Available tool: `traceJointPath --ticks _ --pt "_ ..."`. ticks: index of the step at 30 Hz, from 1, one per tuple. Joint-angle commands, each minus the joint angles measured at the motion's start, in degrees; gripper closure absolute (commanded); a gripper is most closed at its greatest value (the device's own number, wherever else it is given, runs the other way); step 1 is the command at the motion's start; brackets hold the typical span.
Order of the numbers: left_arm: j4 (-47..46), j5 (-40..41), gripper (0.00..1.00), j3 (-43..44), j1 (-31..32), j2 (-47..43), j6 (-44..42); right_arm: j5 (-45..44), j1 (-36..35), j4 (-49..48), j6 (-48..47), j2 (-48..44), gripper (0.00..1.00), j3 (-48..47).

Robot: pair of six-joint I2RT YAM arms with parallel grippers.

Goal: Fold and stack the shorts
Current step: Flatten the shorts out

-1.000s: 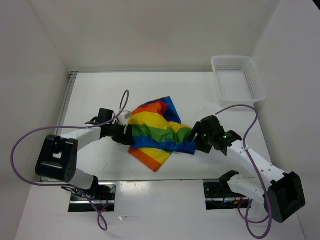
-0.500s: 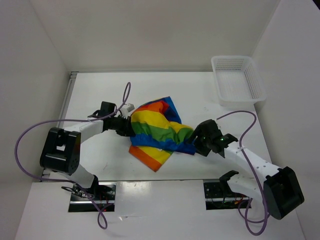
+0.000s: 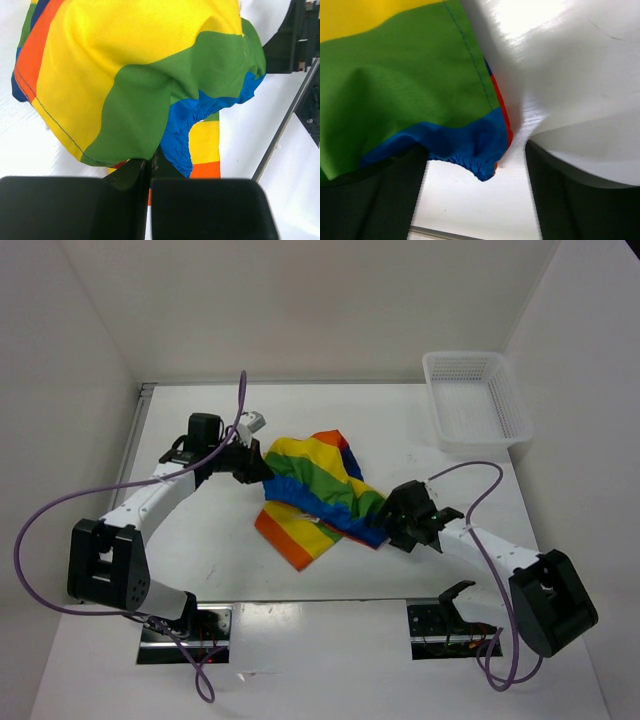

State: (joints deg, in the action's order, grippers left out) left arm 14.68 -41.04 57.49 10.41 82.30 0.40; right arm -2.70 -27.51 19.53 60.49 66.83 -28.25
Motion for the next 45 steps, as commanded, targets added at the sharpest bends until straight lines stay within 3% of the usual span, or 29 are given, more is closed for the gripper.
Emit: traceJointPath --ticks 1,3,4,6,7,10,13,16,21,22,24,25,28,32,39,45 --pt "-1.58 -2.91 1.00 2.35 -0.22 -1.09 -0.40 -0.39 -0.44 -6.41 -0.46 0.49 0.24 1.88" --pt "-2.10 -3.44 1.00 2.36 -0.22 -1.09 -0.40 0.23 -0.44 -9.15 -0.46 2.86 0.33 1.88" --pt "-2.11 -3.44 1.00 2.36 -0.22 -1.09 -0.40 0.24 -0.44 -9.94 -0.46 5.39 0.48 1.88" --pt "-2.11 -3.44 1.00 2.97 -0.22 -1.62 -0.40 -0.81 -1.57 -8.82 -1.33 7.17 0.67 -2.23" --pt "-2.11 -3.44 1.00 3.58 -0.22 -1.62 -0.40 -2.64 -2.19 -6.81 -2.12 7.18 0.87 -5.99" --pt "-2.11 -2.91 1.00 6.21 -1.88 -2.15 -0.40 -4.68 -2.20 -4.16 -6.76 5.95 0.99 -12.94" --pt "-3.51 -2.91 1.00 12.78 -5.31 -1.62 -0.40 -6.52 -2.20 -0.03 -13.78 9.52 1.00 -30.73" --pt "-5.00 -2.91 1.00 20.44 -8.82 1.27 -0.40 -1.19 2.17 3.05 -18.12 14.54 1.00 -43.07" --pt "-5.71 -5.54 1.00 42.72 -16.64 7.51 -0.40 8.66 7.20 8.76 -22.86 28.16 1.00 -76.55" --pt "-5.71 -6.15 1.00 45.83 -18.40 8.13 -0.40 9.20 7.73 10.34 -23.39 30.36 1.00 -88.52" --pt "-6.68 -7.39 1.00 51.29 -22.88 9.45 -0.40 11.13 7.73 14.55 -24.19 36.69 1.00 -100.19" --pt "-6.68 -7.39 1.00 55.66 -23.68 9.46 -0.40 11.14 8.34 15.70 -24.19 38.36 1.00 -110.77" --pt "-5.63 -4.59 1.00 59.65 -24.74 9.46 -0.40 13.93 8.35 18.35 -23.05 42.94 1.00 -124.19" --pt "-8.08 -2.03 1.00 62.38 -24.74 9.46 -0.40 14.48 8.96 18.45 -23.57 41.20 1.00 -121.01" --pt "-7.30 -1.41 1.00 63.36 -24.74 8.93 -0.40 15.00 8.96 15.10 -24.80 31.53 1.00 -102.72" --pt "-2.39 0.60 1.00 62.11 -24.74 4.10 -0.40 18.16 5.90 12.29 -26.12 17.30 1.00 -84.36"
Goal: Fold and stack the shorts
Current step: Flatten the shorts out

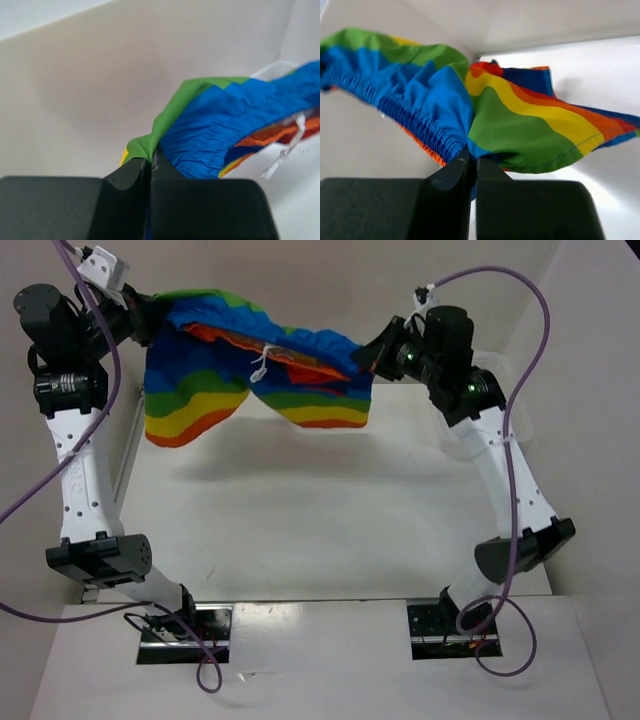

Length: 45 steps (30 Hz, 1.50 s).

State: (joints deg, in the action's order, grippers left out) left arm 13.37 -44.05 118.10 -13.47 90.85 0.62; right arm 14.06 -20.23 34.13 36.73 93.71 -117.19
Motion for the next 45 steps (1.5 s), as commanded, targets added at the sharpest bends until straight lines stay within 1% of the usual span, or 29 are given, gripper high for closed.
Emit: traceJointPath --ticks 1,3,4,9,11,13,15,16,17,18,19,20,21,22,24,25,28,29,30,32,33,34,35,36,37,40,41,42,45 --pt "-0.54 3.62 1.00 2.73 -0.85 -4.45 -0.62 2.88 -2.00 -2.31 -2.37 -13.08 1.00 8.51" --pt "-0.53 4.15 1.00 6.33 -0.85 -4.45 -0.62 7.63 -3.84 -3.10 -2.37 -16.61 1.00 12.49" --pt "-0.53 4.15 1.00 7.57 -0.85 -3.76 -0.62 9.12 -6.90 -3.63 -2.37 -19.50 1.00 15.64" --pt "-1.15 3.54 1.00 13.63 1.52 2.64 -0.62 20.28 -15.36 -5.92 -3.86 -25.15 1.00 20.85" --pt "1.03 3.01 1.00 17.67 4.23 6.08 -0.62 19.69 -15.37 -6.44 -2.82 -27.61 0.99 24.45" --pt "4.81 3.70 1.00 23.37 6.35 13.36 -0.62 17.58 -11.70 -5.65 -0.62 -28.76 0.99 29.35" --pt "12.10 4.76 1.00 35.01 9.24 22.94 -0.62 17.49 -8.70 -8.80 4.82 -30.24 0.99 34.37" --pt "13.78 4.77 0.90 37.96 9.86 25.93 -0.62 17.49 -7.03 -9.69 7.80 -30.25 0.99 40.31" --pt "16.23 3.81 0.68 40.69 10.48 31.61 -0.62 17.49 -2.49 -10.74 12.96 -30.78 0.92 43.50" --pt "17.91 2.84 0.37 43.85 11.70 34.63 -0.62 17.49 0.16 -11.36 15.36 -30.78 0.73 46.49" --pt "20.53 2.31 0.10 53.54 12.24 37.88 -0.62 18.10 2.54 -12.24 17.04 -30.78 0.52 52.35" --pt "25.87 2.30 0.04 59.64 12.77 44.52 -0.62 18.10 6.65 -13.29 17.84 -30.78 0.51 55.02" --pt "25.92 1.00 0.02 59.70 13.29 44.59 -0.62 17.23 8.43 -13.30 18.37 -30.78 0.45 56.96" --pt "26.36 0.73 0.00 58.13 14.00 44.59 -0.62 15.48 9.84 -13.30 17.59 -30.78 0.37 59.42" --pt "28.72 3.52 0.00 61.62 15.14 44.59 -0.62 11.97 11.62 -10.59 12.61 -30.79 0.36 58.66" --pt "28.73 3.53 0.00 60.94 15.14 44.07 -0.62 8.12 11.62 -7.53 10.49 -30.78 0.37 56.74" --pt "32.40 5.98 0.00 61.63 14.54 42.93 -0.62 5.45 10.57 -2.43 2.05 -27.54 0.40 52.95" --pt "33.82 7.39 0.01 61.63 14.53 41.70 -0.62 1.18 9.60 -0.84 0.20 -26.49 0.47 51.72" --pt "35.14 8.79 0.01 61.63 14.53 40.91 -0.62 -0.43 6.72 0.05 -3.56 -25.43 0.49 50.14" --pt "38.74 11.79 0.03 61.63 14.53 38.62 -0.62 -5.42 3.28 1.55 -6.22 -22.18 0.52 49.08" --pt "40.84 12.93 0.03 61.63 14.53 38.01 -0.62 -7.45 -0.74 2.51 -7.10 -20.78 0.52 48.20" --pt "41.99 15.20 0.03 61.63 14.53 36.87 -0.62 -10.00 -2.87 3.13 -7.81 -17.72 0.50 47.67" --pt "43.22 16.79 0.03 61.63 15.05 36.86 -0.62 -13.94 -4.89 3.14 -7.81 -16.12 0.31 47.66" --pt "45.93 18.46 0.03 61.63 15.84 36.07 -0.62 -15.46 -7.69 3.14 -8.42 -14.36 0.22 46.97" --pt "47.61 20.48 0.03 61.63 16.80 36.07 -0.62 -16.43 -8.59 3.14 -8.43 -12.61 0.20 46.35" --pt "55.78 31.89 0.06 61.63 21.90 36.07 -0.62 -19.68 -9.13 3.14 -7.73 -6.01 0.19 44.51" --pt "57.72 37.93 0.07 61.63 24.70 36.07 -0.62 -22.91 -9.13 3.14 -7.73 -3.56 0.19 43.28" --pt "61.04 41.03 0.11 61.63 26.12 36.07 -0.62 -23.99 -9.13 3.14 -7.73 -2.58 0.24 43.27" --pt "61.08 50.27 0.17 61.54 33.49 35.46 -0.62 -25.49 -7.55 1.91 -8.86 1.20 0.28 41.86"
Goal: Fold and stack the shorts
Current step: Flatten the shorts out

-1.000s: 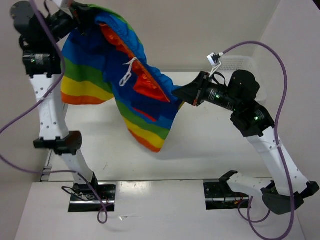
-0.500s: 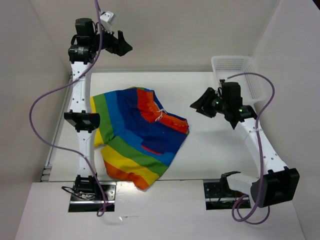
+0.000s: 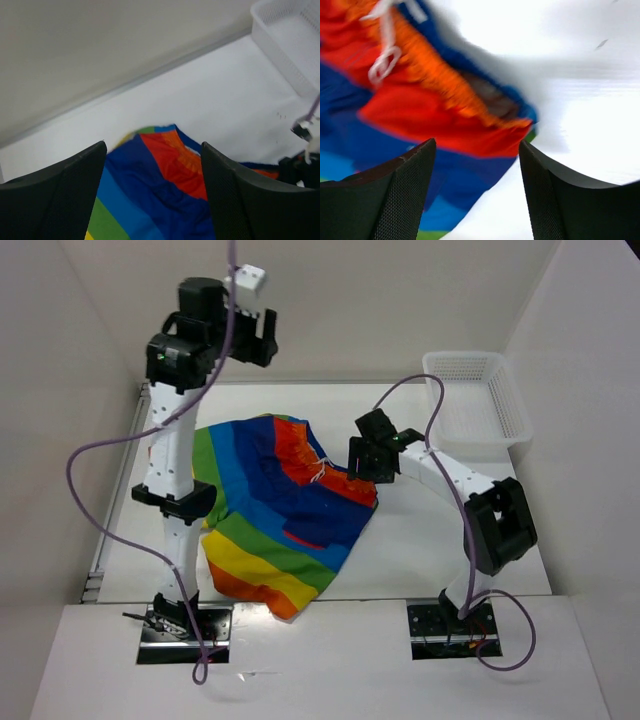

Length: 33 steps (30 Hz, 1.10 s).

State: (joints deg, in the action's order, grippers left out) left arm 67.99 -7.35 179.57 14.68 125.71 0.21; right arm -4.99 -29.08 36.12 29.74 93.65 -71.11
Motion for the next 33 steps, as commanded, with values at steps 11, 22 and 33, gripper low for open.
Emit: traceJointPath --ticks 11,22,33 --pt "6.28 29.66 0.11 -9.64 14.58 -11.86 -0.21 2.34 6.05 -6.40 -9.16 9.27 0.08 -4.22" --pt "-30.29 26.55 0.11 -92.27 8.10 -61.63 -0.21 12.37 7.99 -11.06 -11.46 12.17 0.42 -2.98" --pt "-32.74 5.08 0.08 -99.76 -2.01 -49.36 -0.21 15.55 13.88 -12.21 -6.20 5.68 1.00 6.06"
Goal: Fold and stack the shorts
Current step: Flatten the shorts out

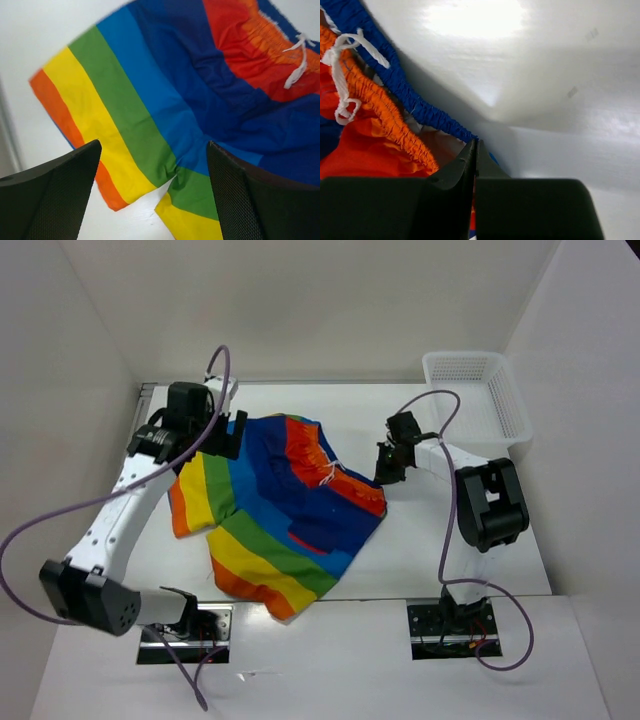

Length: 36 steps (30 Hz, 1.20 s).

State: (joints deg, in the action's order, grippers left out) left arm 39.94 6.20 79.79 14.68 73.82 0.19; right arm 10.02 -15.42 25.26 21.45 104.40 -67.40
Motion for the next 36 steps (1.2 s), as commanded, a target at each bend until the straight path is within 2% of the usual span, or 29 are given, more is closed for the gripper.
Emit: traceJointPath --ticks 1,5,8,10,11,12,15,18,19,21,22,24,25,26,28,30,33,36 --pt "-5.22 -10.22 0.08 0.02 -3.15 3.77 -0.19 -0.69 0.21 -0.65 3.15 -7.52 1.00 4.36" --pt "-6.28 -12.52 0.05 4.66 -5.09 10.36 -0.19 -5.17 4.16 0.84 7.19 -14.12 1.00 9.47" --pt "-5.75 -12.52 0.04 9.23 -8.94 16.86 -0.19 -10.25 7.42 3.04 7.73 -18.77 0.98 11.59" --pt "-5.75 -14.27 0.04 12.21 -11.32 19.33 -0.19 -13.17 8.03 4.18 7.73 -20.63 0.80 11.59" --pt "-5.75 -16.98 0.05 13.62 -13.34 22.21 -0.19 -13.19 8.04 4.80 7.21 -21.25 0.65 10.72" --pt "-5.06 -17.01 0.05 14.94 -14.14 23.55 -0.19 -13.19 8.04 4.80 7.20 -21.95 0.44 10.01" --pt "-4.35 -17.53 0.07 16.11 -16.95 25.14 -0.19 -9.95 8.04 5.33 5.88 -21.18 0.19 6.50" --pt "-7.15 -20.42 0.08 10.51 -19.59 23.66 -0.19 -7.92 5.06 5.25 5.88 -19.77 0.21 3.50" --pt "-8.73 -21.48 0.09 8.74 -20.21 23.13 -0.19 -7.91 4.00 5.24 5.88 -19.15 0.33 2.89" --pt "-9.88 -23.41 0.11 5.39 -21.44 22.51 -0.19 -7.30 0.84 3.75 6.50 -17.67 0.47 2.28" --pt "-9.88 -24.12 0.12 2.59 -22.05 22.51 -0.19 -7.30 -0.04 3.75 6.50 -16.78 0.63 1.31" --pt "-10.76 -24.82 0.12 -0.49 -22.06 21.37 -0.19 -7.30 -0.58 4.53 6.50 -14.24 0.70 0.16" --pt "-11.29 -25.35 0.10 -2.08 -22.06 21.36 -0.19 -6.69 -0.58 4.54 6.50 -13.70 0.70 0.16" --pt "-11.29 -25.36 0.07 -4.79 -22.58 21.36 -0.19 -6.68 -0.58 4.54 5.80 -13.70 0.64 0.16" --pt "-13.39 -26.85 0.05 -6.31 -22.59 23.73 -0.19 -5.64 0.29 3.92 5.27 -12.21 0.29 0.16" --pt "-14.18 -26.85 0.05 -6.31 -22.59 25.84 -0.19 -4.14 1.44 3.92 5.27 -9.67 0.20 -2.10" --pt "-16.90 -24.13 0.06 -3.95 -22.59 28.21 -0.19 -3.52 1.45 3.31 5.27 -6.41 0.19 -7.38" --pt "-18.23 -22.02 0.08 2.28 -23.64 33.99 -0.19 -3.52 0.92 2.78 5.27 -1.40 0.30 -12.92"
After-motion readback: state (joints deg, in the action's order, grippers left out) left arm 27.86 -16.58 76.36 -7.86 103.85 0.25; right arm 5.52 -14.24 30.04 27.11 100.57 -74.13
